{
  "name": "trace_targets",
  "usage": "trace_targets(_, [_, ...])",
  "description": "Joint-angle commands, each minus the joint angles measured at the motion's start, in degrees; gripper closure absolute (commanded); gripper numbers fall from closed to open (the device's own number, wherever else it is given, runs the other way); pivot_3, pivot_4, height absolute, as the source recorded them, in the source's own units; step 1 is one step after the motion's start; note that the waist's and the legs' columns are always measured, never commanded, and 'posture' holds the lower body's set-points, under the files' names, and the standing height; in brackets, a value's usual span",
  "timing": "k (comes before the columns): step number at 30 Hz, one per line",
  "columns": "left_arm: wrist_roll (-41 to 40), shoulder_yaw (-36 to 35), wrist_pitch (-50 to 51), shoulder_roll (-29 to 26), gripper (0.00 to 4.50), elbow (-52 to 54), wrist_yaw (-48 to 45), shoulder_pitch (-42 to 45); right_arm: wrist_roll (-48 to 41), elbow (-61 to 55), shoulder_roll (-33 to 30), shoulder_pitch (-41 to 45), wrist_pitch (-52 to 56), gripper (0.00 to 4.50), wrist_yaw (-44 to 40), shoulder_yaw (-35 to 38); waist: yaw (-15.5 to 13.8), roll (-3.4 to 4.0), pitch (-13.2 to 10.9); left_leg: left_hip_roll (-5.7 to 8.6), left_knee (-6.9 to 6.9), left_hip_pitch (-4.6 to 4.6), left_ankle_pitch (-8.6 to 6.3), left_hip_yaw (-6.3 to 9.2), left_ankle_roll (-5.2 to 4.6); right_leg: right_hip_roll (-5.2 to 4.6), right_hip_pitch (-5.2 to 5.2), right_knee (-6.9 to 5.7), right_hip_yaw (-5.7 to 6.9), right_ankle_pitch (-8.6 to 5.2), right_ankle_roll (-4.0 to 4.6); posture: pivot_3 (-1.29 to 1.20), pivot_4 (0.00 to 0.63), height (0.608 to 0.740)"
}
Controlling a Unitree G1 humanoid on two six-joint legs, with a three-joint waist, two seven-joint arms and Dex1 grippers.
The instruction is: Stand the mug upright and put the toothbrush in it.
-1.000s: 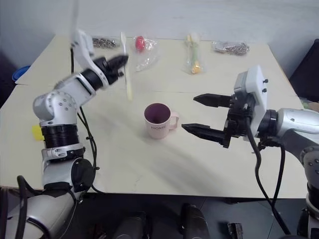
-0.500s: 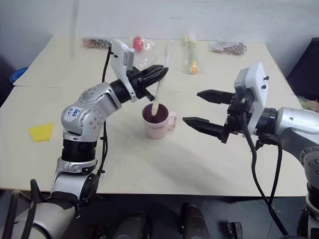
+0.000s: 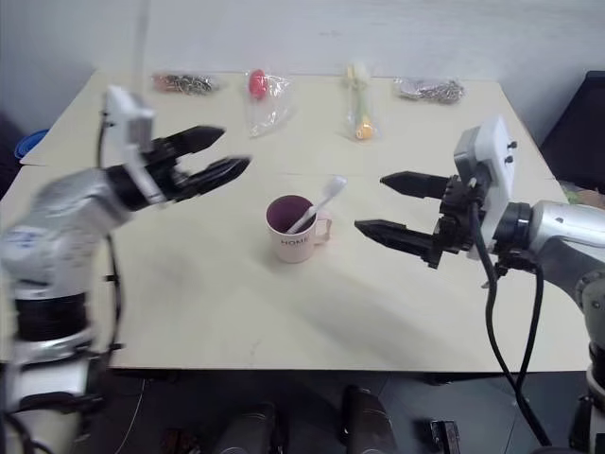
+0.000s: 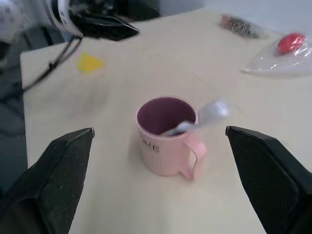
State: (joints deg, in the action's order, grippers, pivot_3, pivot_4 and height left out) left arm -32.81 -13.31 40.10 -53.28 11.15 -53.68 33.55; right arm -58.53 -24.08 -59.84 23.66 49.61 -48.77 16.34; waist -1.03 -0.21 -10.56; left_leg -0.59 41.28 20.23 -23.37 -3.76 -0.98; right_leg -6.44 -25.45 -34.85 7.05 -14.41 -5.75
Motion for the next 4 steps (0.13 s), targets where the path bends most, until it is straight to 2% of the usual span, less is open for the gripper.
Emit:
trace_targets(1, [0.00, -4.40, -4.83, -11.29, 0.61, 0.13, -14.52, -4.03, 5.00, 3.80, -3.52, -2.43, -3.82, 0.00, -7.90, 1.00, -0.22, 0.00, 0.00, 0.00, 0.00, 0.01, 0.00, 0.00, 0.00, 0.00, 0.00, 0.02, 0.02, 0.00, 0.00, 0.00, 0.150, 0.740])
trace_targets(4, [0.69, -5.21, -7.05, -15.32, 0.61, -2.42, -17.61, -6.04, 6.88, 6.26, -3.53, -2.96, -5.03, 0.00, -10.58, 0.86, -0.94, 0.05, -0.03, 0.04, 0.08, 0.02, 0.00, 0.07, -0.01, -0.09, 0.10, 0.06, 0.02, 0.02, -0.03, 0.00, 0.150, 0.740])
